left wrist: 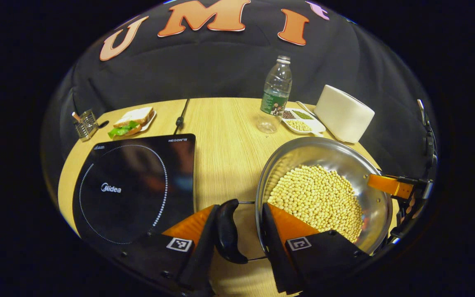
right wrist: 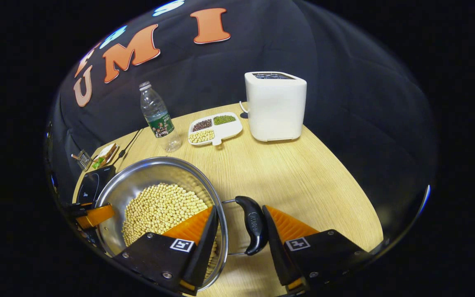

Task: First push the handle of the pot to place it horizontally, then grasp the pot with both hands and set it on the induction cooktop.

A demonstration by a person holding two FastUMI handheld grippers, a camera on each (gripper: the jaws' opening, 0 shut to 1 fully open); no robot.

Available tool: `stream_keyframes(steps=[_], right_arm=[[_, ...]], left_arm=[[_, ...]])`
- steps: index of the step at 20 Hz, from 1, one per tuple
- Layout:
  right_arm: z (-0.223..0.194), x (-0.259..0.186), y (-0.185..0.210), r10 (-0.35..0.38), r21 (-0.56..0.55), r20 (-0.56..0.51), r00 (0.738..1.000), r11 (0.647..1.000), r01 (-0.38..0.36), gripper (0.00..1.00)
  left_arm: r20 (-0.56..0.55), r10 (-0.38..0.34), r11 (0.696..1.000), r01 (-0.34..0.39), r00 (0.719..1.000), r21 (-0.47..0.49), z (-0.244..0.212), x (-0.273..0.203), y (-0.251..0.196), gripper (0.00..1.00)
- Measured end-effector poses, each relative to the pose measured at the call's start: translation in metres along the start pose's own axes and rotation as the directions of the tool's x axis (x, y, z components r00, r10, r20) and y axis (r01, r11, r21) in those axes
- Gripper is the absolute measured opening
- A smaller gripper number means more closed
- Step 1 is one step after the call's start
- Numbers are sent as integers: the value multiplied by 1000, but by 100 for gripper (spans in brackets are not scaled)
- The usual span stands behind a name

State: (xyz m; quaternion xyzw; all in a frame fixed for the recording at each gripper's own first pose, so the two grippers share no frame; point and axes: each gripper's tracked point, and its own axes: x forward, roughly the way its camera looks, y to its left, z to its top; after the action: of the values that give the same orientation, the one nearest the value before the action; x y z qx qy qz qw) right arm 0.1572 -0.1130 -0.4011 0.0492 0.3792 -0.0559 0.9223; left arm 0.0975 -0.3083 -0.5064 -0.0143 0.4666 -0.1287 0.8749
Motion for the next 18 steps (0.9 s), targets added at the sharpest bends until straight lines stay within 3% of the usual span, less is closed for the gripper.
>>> stream_keyframes(steps=[2,5,6,11,15,18], right_arm=[[0,-2,1,-10,25,-9,1000,1000,10,63],[0,-8,4,-22,49,-14,1000,999,23,57],[2,-11,5,-23,54,-6,1000,998,23,61],[20,-44,9,-22,57,38,999,998,20,61],[37,-62,28,-19,47,70,997,999,15,61],[46,-73,49,5,61,79,997,998,-10,61]], left_arm=[[-17,7,1000,-7,1000,-3,-1,-1,-1,64],[-39,7,1000,-8,999,-12,-2,-4,-4,64],[-36,6,1000,-6,999,-16,-2,-7,-3,64],[5,-2,1000,2,1000,-23,14,-30,2,61],[26,-2,1000,3,1000,-24,36,-55,9,66],[53,9,1000,-8,999,-14,51,-72,26,64]])
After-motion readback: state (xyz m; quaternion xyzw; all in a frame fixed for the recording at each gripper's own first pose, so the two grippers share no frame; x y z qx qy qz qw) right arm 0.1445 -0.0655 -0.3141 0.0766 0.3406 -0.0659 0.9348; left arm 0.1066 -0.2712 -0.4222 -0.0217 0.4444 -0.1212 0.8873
